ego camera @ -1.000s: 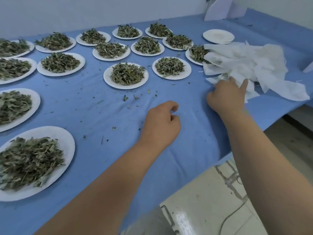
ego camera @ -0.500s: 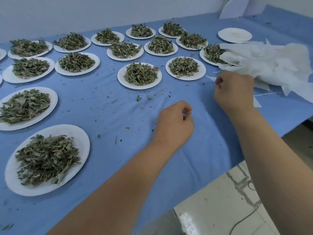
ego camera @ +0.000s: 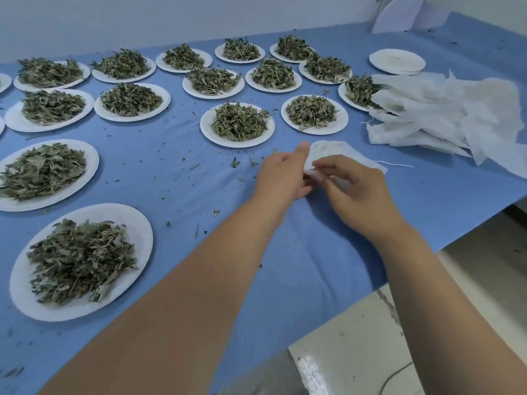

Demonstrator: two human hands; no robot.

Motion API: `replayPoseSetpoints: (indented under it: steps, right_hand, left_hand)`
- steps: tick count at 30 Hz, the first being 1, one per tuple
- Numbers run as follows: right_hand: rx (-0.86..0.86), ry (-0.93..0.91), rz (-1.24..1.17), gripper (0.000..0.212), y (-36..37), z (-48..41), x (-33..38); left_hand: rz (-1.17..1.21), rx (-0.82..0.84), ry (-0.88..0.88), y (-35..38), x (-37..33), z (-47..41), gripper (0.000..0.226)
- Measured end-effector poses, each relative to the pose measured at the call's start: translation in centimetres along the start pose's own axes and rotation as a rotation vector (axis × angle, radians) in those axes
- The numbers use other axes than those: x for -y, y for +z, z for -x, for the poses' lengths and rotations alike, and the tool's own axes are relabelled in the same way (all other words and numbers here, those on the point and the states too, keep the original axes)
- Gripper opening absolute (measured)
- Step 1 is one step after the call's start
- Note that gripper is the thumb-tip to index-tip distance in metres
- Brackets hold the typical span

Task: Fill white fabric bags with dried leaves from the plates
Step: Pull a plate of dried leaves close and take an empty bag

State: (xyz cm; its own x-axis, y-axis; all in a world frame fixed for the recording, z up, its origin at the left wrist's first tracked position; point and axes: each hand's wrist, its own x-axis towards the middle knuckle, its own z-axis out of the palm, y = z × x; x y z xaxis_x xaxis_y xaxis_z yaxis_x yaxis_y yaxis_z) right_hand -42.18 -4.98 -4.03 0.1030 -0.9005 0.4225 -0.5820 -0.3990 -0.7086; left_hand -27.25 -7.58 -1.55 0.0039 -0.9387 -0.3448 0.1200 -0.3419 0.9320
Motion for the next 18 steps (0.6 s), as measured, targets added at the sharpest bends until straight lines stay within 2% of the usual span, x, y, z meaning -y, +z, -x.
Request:
replayPoseSetpoints:
  steps: [3, 9, 12, 14, 18]
  right_hand:
    - [0.072, 0.030, -0.025, 0.019, 0.1, 0.8, 0.5]
    - [0.171, 0.106, 0.303, 0.026, -1.3, 0.3, -0.5]
    - [0.172, 0.136, 0.406, 0.030, -1.3, -0.3, -0.6]
    - [0.172, 0.205, 0.447, 0.031, -1.3, -1.3, -0.6]
    - [0.195, 0.351, 0.615, 0.035, -1.4, -3.2, -0.4]
  left_hand:
    - [-0.055, -0.089, 0.021, -0.1, 0.1, -0.3, 0.027]
    - [-0.272, -0.250, 0.165, -2.3, 0.1, 1.0, 0.038]
    - [-0.383, -0.261, 0.245, -4.4, 0.1, 2.6, 0.031]
    - [-0.408, -0.284, 0.255, -5.9, 0.0, 3.6, 0.023]
    - [-0.420, -0.352, 0.316, -8.6, -0.7, 5.8, 0.022]
